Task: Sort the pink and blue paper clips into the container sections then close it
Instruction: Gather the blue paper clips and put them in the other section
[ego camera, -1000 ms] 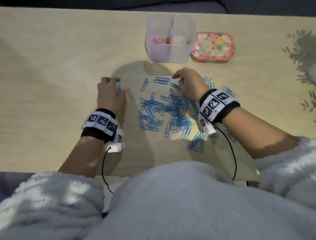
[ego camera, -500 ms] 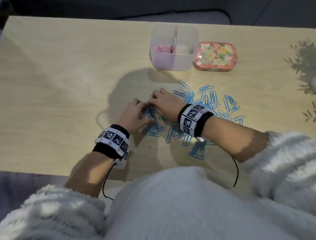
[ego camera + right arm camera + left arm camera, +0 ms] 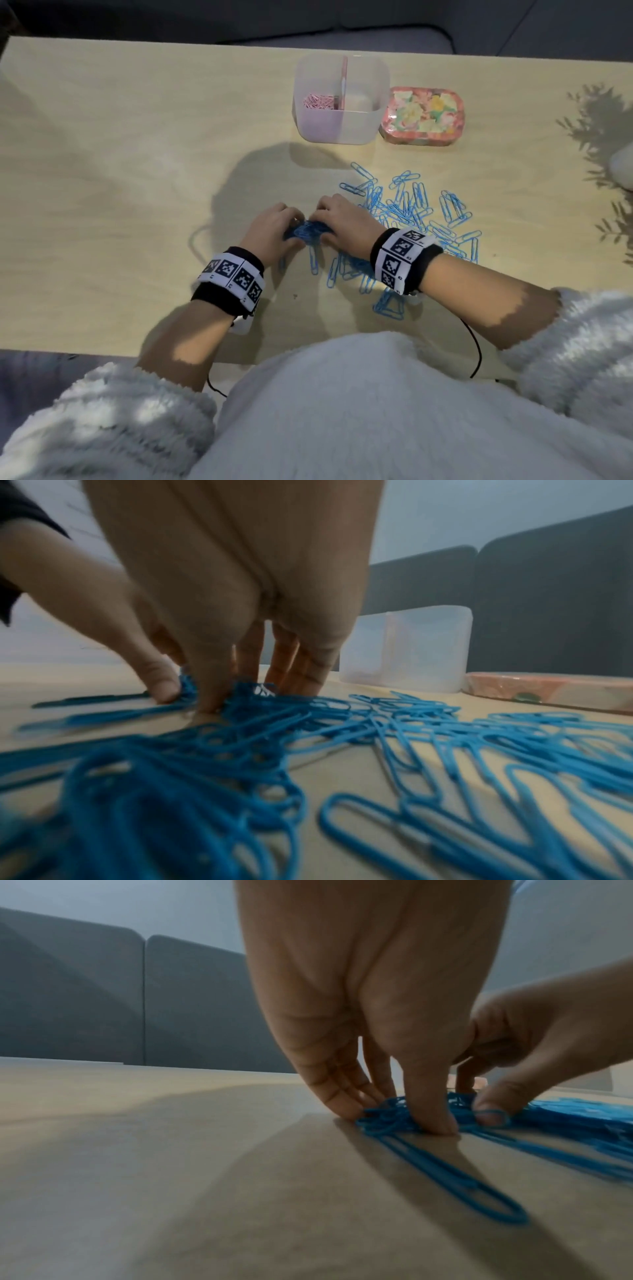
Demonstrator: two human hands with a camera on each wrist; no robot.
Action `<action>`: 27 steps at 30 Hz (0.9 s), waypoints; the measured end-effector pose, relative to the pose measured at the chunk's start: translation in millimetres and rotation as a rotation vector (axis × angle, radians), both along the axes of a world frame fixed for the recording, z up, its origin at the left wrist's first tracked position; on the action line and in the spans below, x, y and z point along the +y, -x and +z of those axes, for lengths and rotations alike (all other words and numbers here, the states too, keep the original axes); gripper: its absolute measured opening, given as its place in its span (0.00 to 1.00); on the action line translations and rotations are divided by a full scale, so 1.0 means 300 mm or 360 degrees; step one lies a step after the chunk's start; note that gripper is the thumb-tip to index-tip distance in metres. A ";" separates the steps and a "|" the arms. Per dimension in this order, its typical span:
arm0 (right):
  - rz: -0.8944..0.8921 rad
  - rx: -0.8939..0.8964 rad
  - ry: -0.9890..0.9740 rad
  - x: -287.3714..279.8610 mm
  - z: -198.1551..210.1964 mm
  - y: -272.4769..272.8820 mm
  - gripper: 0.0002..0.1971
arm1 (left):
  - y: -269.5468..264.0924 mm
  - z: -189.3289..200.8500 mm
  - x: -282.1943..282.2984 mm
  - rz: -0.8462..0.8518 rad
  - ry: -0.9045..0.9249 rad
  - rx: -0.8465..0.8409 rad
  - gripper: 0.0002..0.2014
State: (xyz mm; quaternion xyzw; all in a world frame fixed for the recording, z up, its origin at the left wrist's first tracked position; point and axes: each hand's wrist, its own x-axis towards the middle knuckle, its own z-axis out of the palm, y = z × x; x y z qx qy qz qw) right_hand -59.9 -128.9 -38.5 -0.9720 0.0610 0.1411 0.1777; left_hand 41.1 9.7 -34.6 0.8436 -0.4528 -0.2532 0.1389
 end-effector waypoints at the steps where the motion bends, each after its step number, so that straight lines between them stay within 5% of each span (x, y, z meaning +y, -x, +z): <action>1: -0.0028 -0.0002 0.0007 -0.002 0.001 0.005 0.17 | 0.005 -0.001 -0.006 -0.0012 0.0008 -0.0014 0.18; 7: -0.0215 0.0009 -0.0126 -0.086 0.033 0.014 0.13 | 0.012 -0.008 -0.043 0.0021 0.0105 0.0010 0.12; 16: -0.0991 -0.0481 -0.0657 -0.390 0.253 -0.106 0.13 | -0.010 0.008 -0.057 0.0160 0.0147 0.0176 0.08; 21: -0.1424 -0.0509 -0.0686 -0.512 0.277 -0.267 0.12 | -0.038 0.069 -0.109 0.0184 0.0259 0.0300 0.08; 27: -0.1452 -0.0332 -0.0538 -0.533 0.247 -0.373 0.08 | -0.099 0.167 -0.253 0.0175 0.0377 0.0354 0.08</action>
